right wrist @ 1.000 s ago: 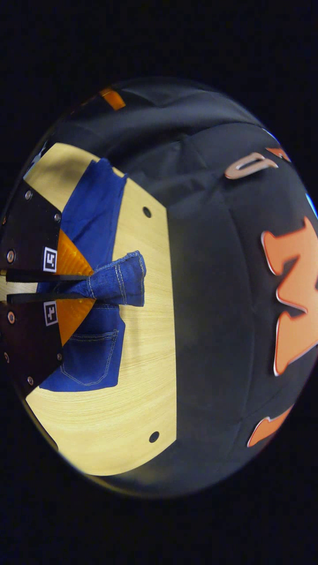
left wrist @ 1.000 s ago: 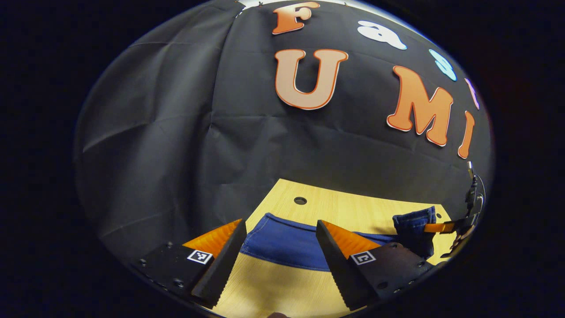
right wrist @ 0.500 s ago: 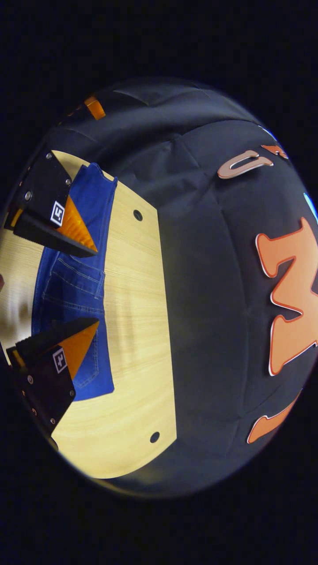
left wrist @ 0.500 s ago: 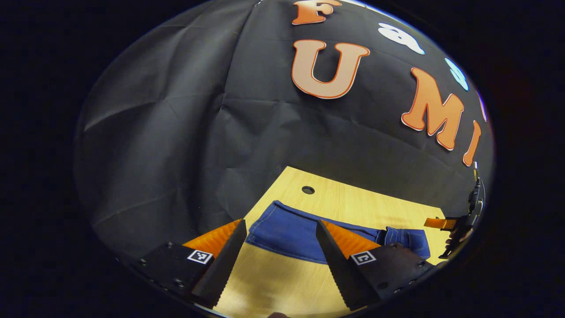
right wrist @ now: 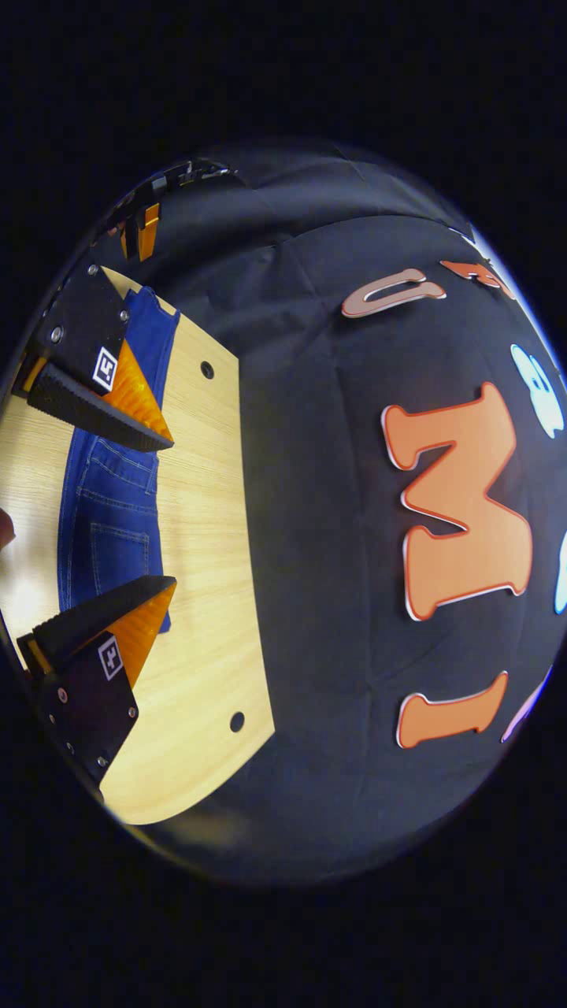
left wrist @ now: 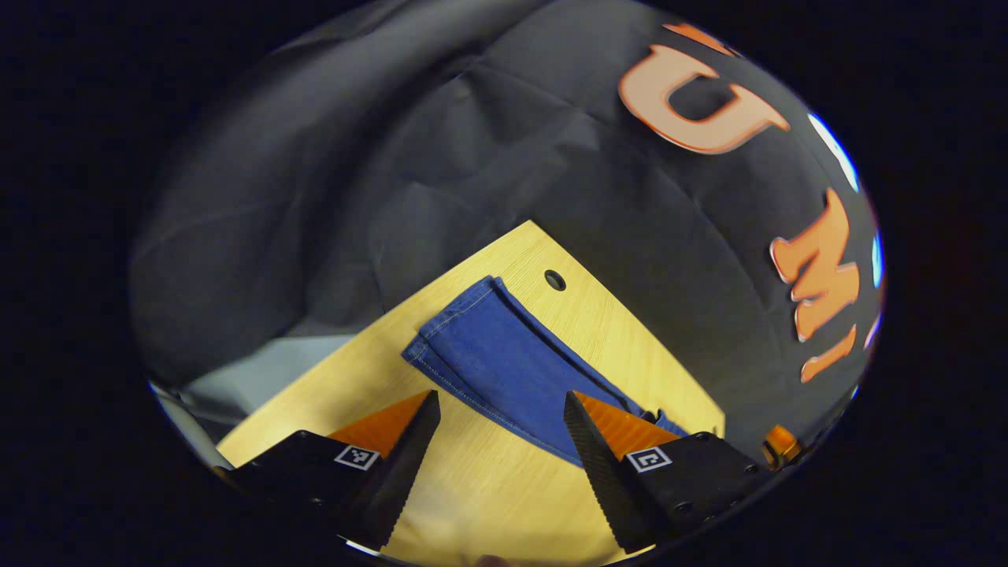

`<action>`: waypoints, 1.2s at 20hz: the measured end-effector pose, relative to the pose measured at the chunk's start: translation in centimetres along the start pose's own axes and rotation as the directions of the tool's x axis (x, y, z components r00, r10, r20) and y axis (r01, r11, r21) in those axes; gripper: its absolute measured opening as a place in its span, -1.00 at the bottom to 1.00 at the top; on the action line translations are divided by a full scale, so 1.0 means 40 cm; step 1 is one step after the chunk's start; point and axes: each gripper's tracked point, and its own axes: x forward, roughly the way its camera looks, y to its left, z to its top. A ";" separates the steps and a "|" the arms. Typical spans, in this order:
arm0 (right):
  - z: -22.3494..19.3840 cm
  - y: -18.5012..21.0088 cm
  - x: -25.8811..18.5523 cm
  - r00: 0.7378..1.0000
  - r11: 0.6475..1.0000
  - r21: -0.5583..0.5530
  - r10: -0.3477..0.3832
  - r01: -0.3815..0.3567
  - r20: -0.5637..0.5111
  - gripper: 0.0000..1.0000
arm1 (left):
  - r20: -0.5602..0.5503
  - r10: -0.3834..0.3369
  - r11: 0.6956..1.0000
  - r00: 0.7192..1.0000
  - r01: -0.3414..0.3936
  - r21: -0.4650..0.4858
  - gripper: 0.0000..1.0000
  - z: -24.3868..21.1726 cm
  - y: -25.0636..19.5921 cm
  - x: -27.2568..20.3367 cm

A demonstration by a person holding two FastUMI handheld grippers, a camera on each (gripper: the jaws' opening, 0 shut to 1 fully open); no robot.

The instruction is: Grasp the waist and the cuffs of the jeans and fold them to make the two legs overlap; first hold the waist and fold one-third of the jeans toward the cuffs, then hold the cuffs and fold the remaining one-third in the same direction to finish folding.

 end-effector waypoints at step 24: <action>0.121 -0.185 -0.185 0.981 0.986 0.077 -0.154 0.146 0.114 0.94 | -0.090 0.005 0.933 0.996 -0.037 -0.357 0.75 0.023 0.071 0.319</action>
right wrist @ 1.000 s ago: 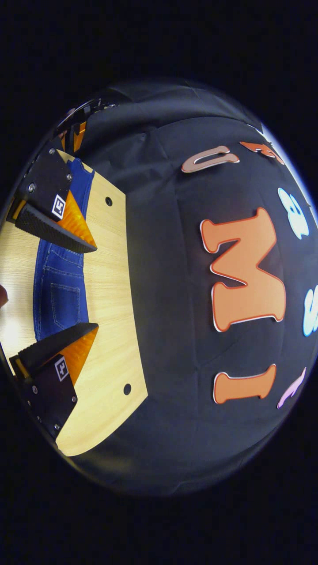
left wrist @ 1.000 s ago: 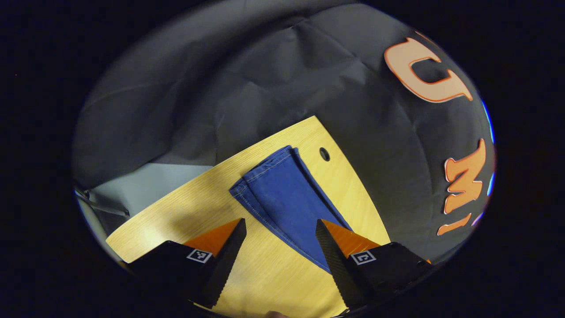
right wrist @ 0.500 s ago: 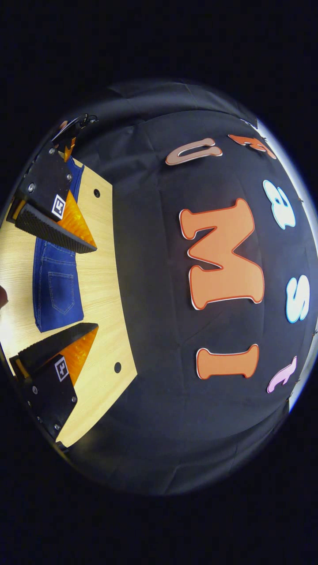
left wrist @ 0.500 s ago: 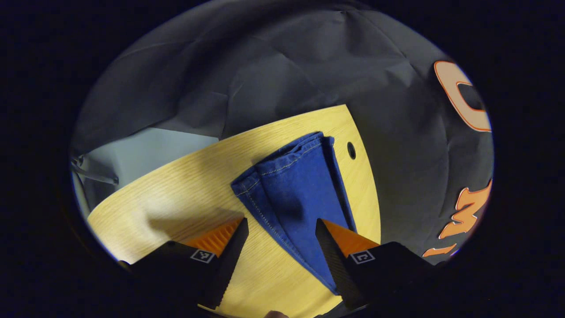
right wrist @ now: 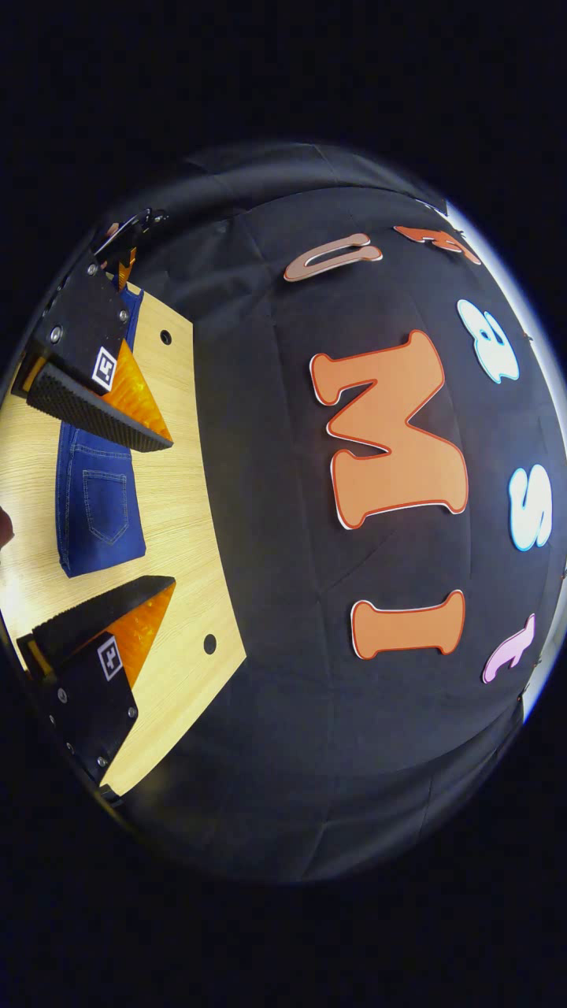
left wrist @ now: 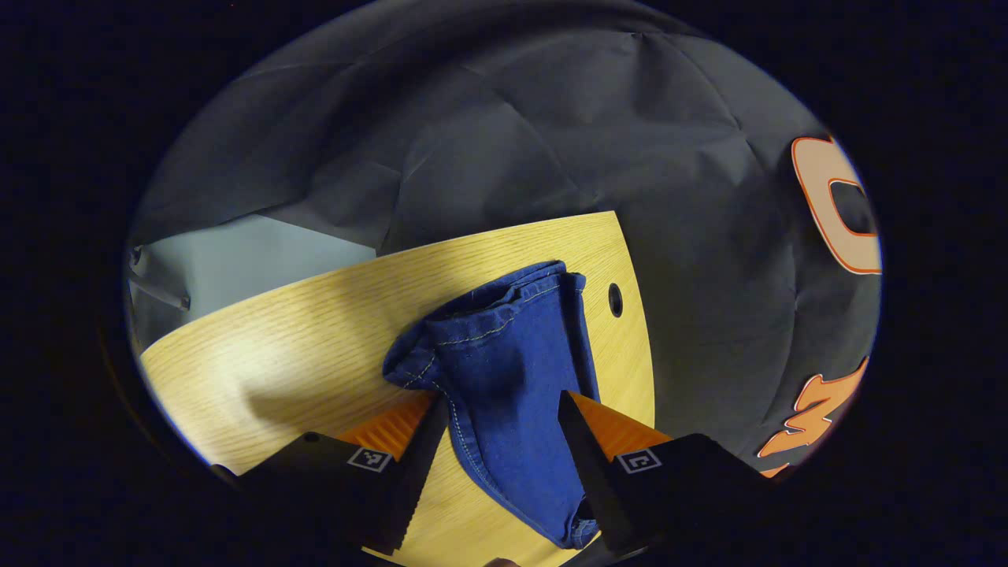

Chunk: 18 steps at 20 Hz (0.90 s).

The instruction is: Grasp the waist and the cuffs of the jeans and fold them to make the two legs overlap; first hold the waist and fold one-third of the jeans toward the cuffs, then hold the cuffs and fold the remaining one-third in the same direction to finish folding.

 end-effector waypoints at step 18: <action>-0.009 -0.072 0.082 0.997 0.998 0.027 0.064 -0.063 -0.048 0.94 | 0.064 -0.143 0.965 0.988 0.125 0.229 -0.75 -0.091 -0.205 -0.144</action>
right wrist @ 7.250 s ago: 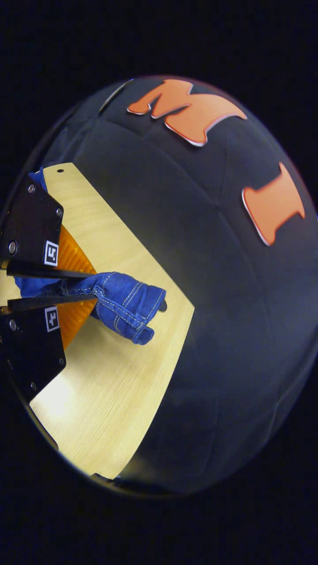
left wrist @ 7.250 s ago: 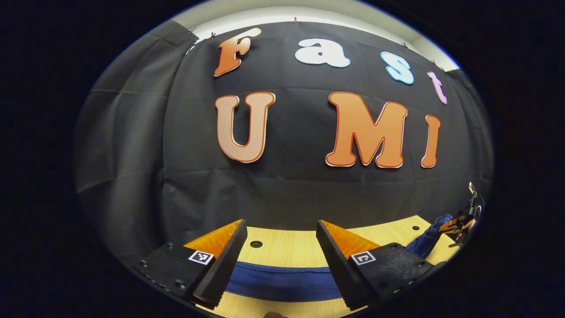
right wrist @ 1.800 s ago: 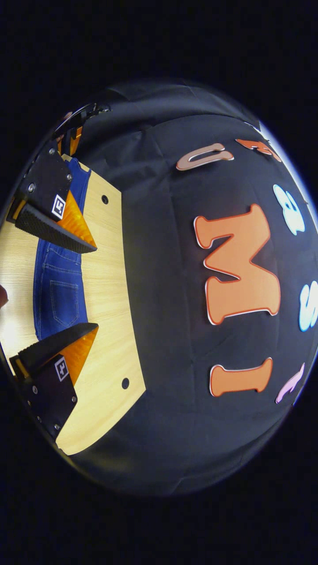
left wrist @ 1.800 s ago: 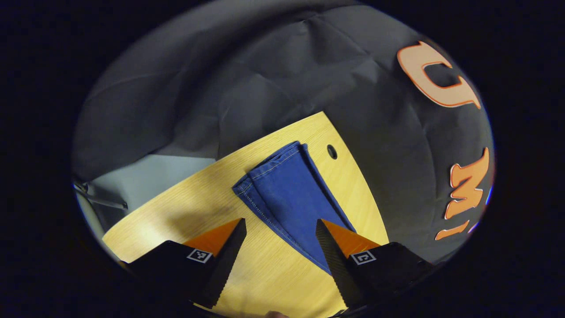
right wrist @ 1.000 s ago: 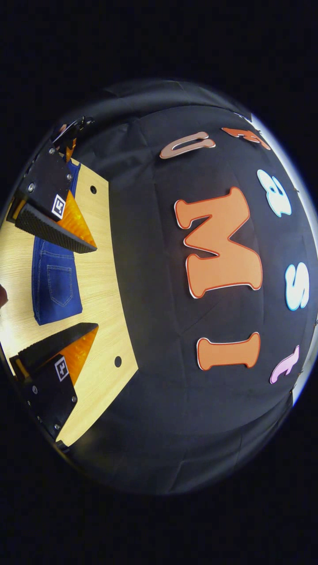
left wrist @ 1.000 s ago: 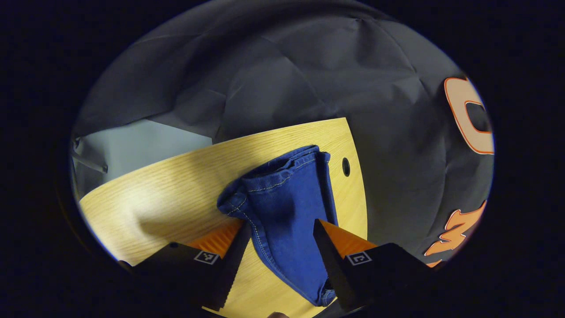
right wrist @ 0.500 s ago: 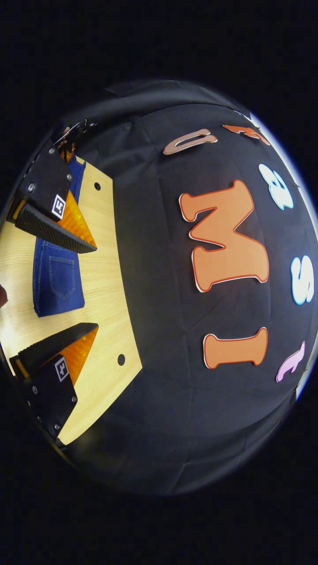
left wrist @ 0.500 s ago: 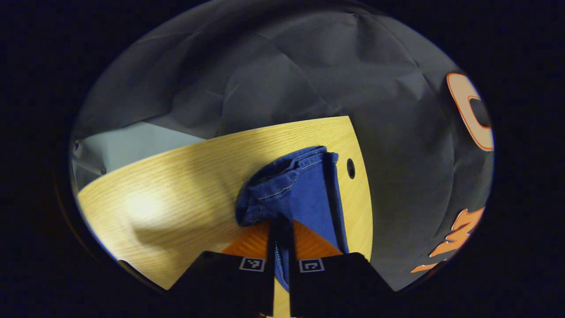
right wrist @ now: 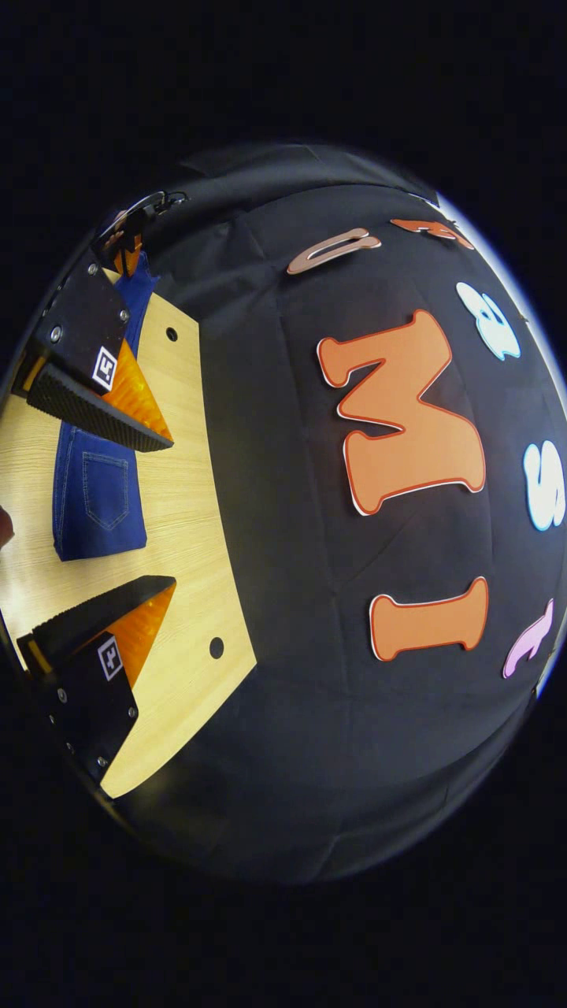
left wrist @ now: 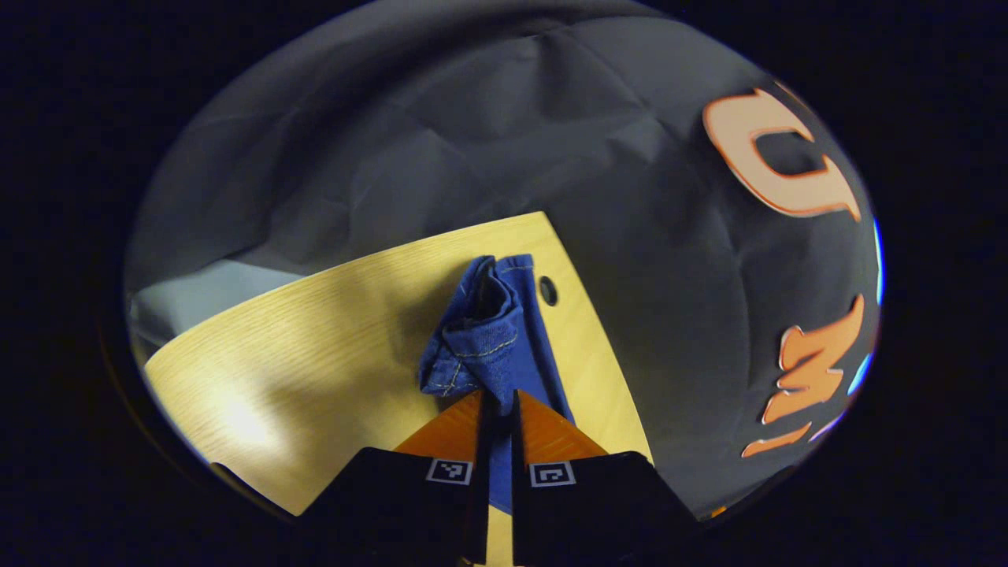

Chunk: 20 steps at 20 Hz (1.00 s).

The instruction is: Grasp the waist and the cuffs of the jeans and fold them to make the two legs overlap; first hold the waist and fold one-third of the jeans toward the cuffs, then hold the cuffs and fold the remaining one-third in the same direction to finish folding.

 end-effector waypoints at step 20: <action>0.040 -0.170 -0.003 0.999 0.995 0.089 0.038 -0.041 0.039 0.94 | -0.010 -0.251 0.767 0.968 0.205 0.608 -0.73 -0.333 -0.630 -0.061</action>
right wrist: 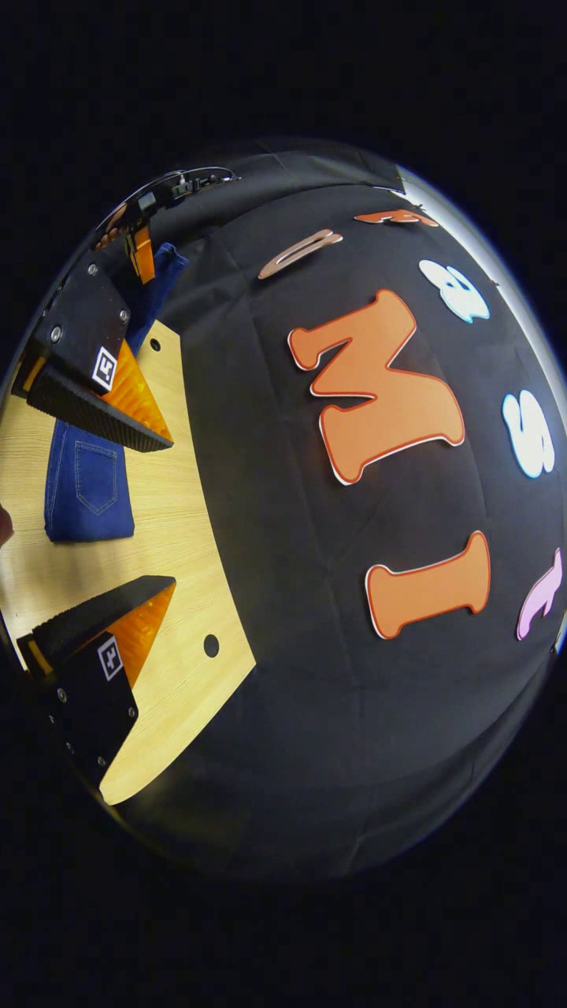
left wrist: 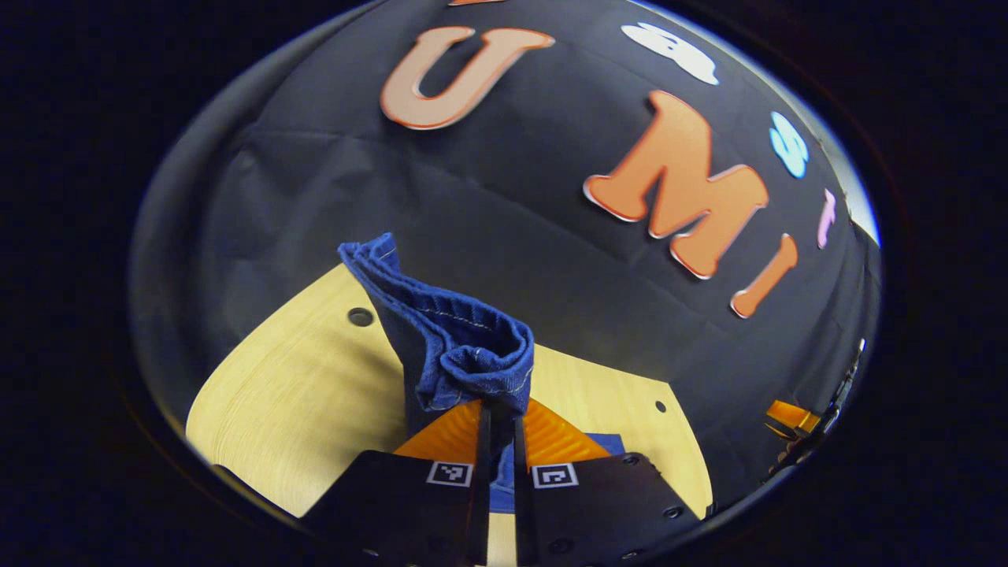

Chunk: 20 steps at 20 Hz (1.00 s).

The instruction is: Grasp the waist and the cuffs of the jeans and fold them to make the two legs overlap; first hold the waist and fold one-third of the jeans toward the cuffs, then hold the cuffs and fold the remaining one-third in the same direction to finish folding.

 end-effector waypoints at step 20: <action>0.020 -0.113 -0.003 1.000 1.000 0.017 -0.019 0.019 0.018 0.94 | -0.245 -0.137 0.928 0.960 0.211 0.307 0.00 -0.292 -0.496 0.139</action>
